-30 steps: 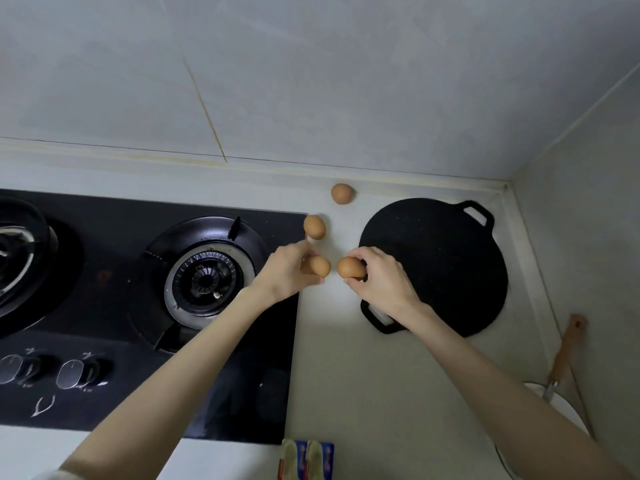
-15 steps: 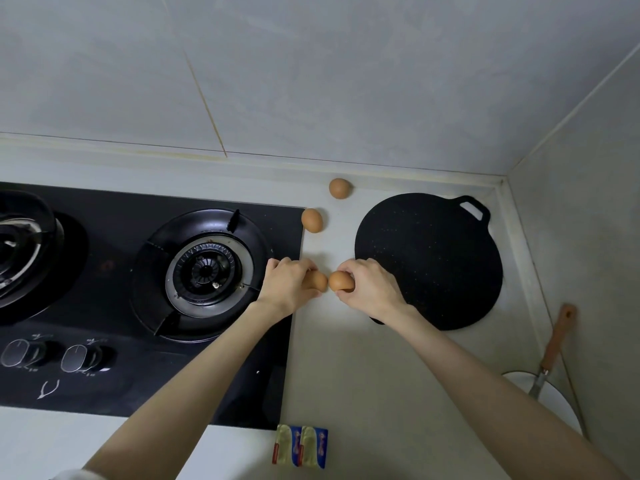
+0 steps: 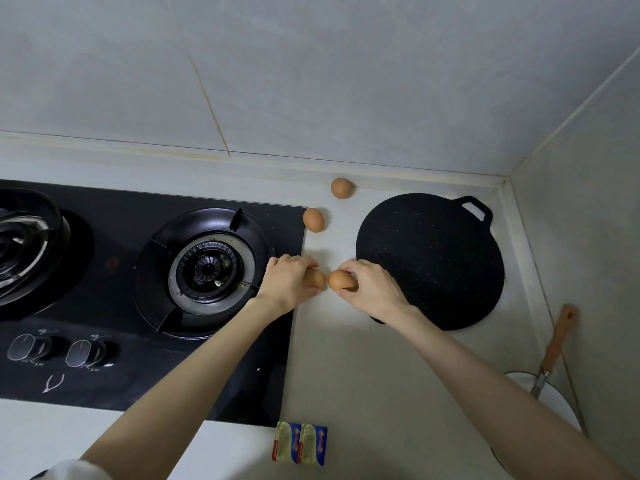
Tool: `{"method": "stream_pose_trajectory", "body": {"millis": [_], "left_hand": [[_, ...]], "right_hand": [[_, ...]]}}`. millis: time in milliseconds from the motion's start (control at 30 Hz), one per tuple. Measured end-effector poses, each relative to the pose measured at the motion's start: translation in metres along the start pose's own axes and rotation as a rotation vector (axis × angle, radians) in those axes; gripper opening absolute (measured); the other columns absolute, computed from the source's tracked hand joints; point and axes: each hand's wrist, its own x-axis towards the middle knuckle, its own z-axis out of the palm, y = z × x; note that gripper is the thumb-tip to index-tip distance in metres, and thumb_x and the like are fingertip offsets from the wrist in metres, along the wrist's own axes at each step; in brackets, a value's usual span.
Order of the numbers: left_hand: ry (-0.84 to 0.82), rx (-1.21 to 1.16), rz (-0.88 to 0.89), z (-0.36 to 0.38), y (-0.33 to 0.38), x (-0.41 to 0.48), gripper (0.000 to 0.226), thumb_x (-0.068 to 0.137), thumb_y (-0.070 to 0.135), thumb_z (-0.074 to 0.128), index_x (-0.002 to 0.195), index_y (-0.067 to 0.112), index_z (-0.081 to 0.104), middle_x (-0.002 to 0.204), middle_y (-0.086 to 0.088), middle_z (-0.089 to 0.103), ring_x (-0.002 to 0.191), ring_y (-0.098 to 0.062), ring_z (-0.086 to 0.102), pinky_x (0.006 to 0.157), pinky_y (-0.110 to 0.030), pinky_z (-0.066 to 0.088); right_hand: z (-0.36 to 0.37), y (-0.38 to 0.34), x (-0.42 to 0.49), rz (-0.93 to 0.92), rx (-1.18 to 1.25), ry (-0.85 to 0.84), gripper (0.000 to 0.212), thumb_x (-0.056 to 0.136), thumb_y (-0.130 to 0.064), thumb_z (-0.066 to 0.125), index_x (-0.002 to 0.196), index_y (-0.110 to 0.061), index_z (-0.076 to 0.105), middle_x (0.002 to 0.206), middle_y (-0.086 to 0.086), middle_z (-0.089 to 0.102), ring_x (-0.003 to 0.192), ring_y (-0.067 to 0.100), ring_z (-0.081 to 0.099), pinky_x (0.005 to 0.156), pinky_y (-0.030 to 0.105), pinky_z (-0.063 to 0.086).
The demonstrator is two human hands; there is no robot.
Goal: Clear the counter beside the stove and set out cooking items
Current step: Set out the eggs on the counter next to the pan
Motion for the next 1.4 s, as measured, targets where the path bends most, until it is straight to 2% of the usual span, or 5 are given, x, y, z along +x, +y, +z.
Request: {"method": "stream_pose_trajectory", "body": {"millis": [267, 633, 900, 1133, 1400], "left_hand": [[-0.028, -0.07, 0.038, -0.013, 0.0, 0.002, 0.052, 0.085, 0.038, 0.066, 0.131, 0.022, 0.051, 0.127, 0.002, 0.057, 0.117, -0.023, 0.045, 0.096, -0.034, 0.034], [0.108, -0.202, 0.035, -0.061, -0.017, 0.065, 0.05, 0.085, 0.027, 0.068, 0.131, 0.017, 0.051, 0.126, -0.008, 0.056, 0.121, -0.028, 0.048, 0.098, -0.038, 0.042], [-0.106, -0.143, 0.012, -0.054, -0.028, 0.108, 0.071, 0.077, 0.027, 0.075, 0.139, 0.021, 0.041, 0.133, -0.009, 0.05, 0.125, -0.027, 0.045, 0.101, -0.044, 0.041], [-0.168, -0.137, 0.121, -0.044, -0.034, 0.132, 0.063, 0.075, 0.014, 0.074, 0.133, 0.024, 0.05, 0.122, -0.009, 0.053, 0.113, -0.028, 0.05, 0.096, -0.034, 0.041], [-0.136, -0.149, 0.153, -0.038, -0.038, 0.142, 0.049, 0.069, 0.023, 0.079, 0.114, 0.024, 0.06, 0.102, -0.004, 0.056, 0.098, -0.024, 0.051, 0.086, -0.034, 0.045]], "right_hand": [[-0.011, 0.001, 0.0, -0.01, 0.009, 0.018, 0.048, 0.084, -0.036, 0.068, 0.128, -0.024, 0.054, 0.124, -0.006, 0.059, 0.107, 0.018, 0.058, 0.08, 0.033, 0.048], [-0.052, -0.002, 0.047, 0.001, 0.108, 0.156, 0.04, 0.091, -0.027, 0.06, 0.131, -0.02, 0.054, 0.131, -0.001, 0.056, 0.113, 0.02, 0.057, 0.092, 0.036, 0.049], [-0.052, -0.003, 0.117, 0.044, 0.114, 0.232, 0.046, 0.09, -0.021, 0.061, 0.135, -0.018, 0.05, 0.135, 0.003, 0.051, 0.12, 0.022, 0.051, 0.093, 0.034, 0.045], [-0.038, 0.003, 0.164, 0.102, 0.192, 0.264, 0.045, 0.086, -0.022, 0.066, 0.129, -0.022, 0.053, 0.127, 0.001, 0.054, 0.112, 0.022, 0.053, 0.09, 0.039, 0.05], [-0.03, -0.003, 0.185, 0.1, 0.185, 0.319, 0.033, 0.08, -0.012, 0.068, 0.112, -0.017, 0.061, 0.117, 0.002, 0.059, 0.106, 0.021, 0.056, 0.09, 0.034, 0.048]]}}
